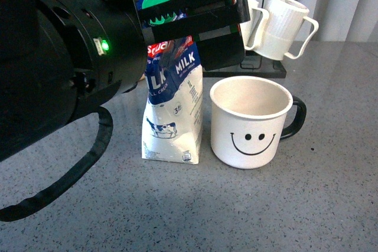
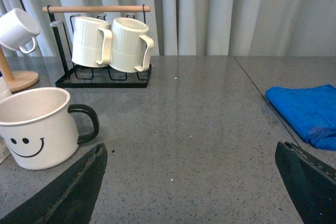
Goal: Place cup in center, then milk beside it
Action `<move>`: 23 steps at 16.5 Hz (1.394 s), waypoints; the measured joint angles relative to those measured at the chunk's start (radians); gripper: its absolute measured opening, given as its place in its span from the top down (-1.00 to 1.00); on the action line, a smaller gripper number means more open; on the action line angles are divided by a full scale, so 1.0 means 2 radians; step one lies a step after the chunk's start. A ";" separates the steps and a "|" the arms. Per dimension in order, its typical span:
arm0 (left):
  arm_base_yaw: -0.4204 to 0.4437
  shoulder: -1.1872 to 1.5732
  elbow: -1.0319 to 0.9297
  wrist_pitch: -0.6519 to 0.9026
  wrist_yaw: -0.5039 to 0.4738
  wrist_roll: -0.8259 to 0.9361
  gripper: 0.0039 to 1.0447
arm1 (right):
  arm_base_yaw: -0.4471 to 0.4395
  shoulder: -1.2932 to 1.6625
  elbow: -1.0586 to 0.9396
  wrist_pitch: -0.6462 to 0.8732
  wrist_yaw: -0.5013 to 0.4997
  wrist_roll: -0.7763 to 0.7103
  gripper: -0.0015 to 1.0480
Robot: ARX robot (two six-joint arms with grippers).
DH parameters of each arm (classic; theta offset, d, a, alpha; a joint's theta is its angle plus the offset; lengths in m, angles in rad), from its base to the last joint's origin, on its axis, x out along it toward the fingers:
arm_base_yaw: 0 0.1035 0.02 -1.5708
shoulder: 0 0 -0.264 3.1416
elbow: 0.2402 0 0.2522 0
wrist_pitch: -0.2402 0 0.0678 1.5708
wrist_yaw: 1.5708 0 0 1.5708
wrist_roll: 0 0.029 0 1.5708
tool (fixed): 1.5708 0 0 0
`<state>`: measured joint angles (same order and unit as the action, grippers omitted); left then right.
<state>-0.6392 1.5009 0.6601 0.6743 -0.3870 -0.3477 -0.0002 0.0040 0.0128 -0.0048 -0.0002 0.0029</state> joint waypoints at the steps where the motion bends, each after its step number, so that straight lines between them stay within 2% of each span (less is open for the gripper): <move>1: -0.002 -0.018 -0.004 -0.012 0.007 0.012 -0.88 | 0.000 0.000 0.000 0.000 0.000 0.000 -0.87; 6: 0.005 -0.091 -0.024 -0.047 0.047 0.063 -0.88 | 0.000 0.000 0.000 0.000 0.000 0.000 -0.87; 9: 0.023 -0.156 -0.035 -0.074 0.090 0.090 -0.88 | 0.000 0.000 0.000 0.000 0.000 0.000 -0.87; 13: 0.093 -0.206 -0.046 -0.101 0.129 0.113 -0.88 | 0.000 0.000 0.000 0.000 0.000 0.000 -0.87; 16: 0.179 -0.284 -0.056 -0.138 0.181 0.122 -0.87 | 0.000 0.000 0.000 0.000 0.000 0.000 -0.87; 17: 0.205 -0.315 -0.058 -0.167 0.146 0.138 -0.72 | 0.000 0.000 0.000 0.000 0.000 0.000 -0.87; 18: 0.242 -0.349 -0.076 -0.183 0.140 0.150 -0.55 | 0.000 0.000 0.000 0.000 0.000 0.000 -0.87; 19: 0.319 -0.401 -0.134 -0.185 0.180 0.160 -0.20 | 0.000 0.000 0.000 0.000 0.000 0.000 -0.87; 20: 0.319 -0.429 -0.178 -0.167 0.194 0.165 0.29 | 0.000 0.000 0.000 0.000 0.000 0.000 -0.87; 23: 0.318 -0.472 -0.229 -0.161 0.194 0.165 0.98 | 0.000 0.000 0.000 0.000 0.000 0.000 -0.87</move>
<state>-0.0029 0.5575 0.2024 0.3527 0.0002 -0.0174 -0.0002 0.0040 0.0128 -0.0048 -0.0002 0.0029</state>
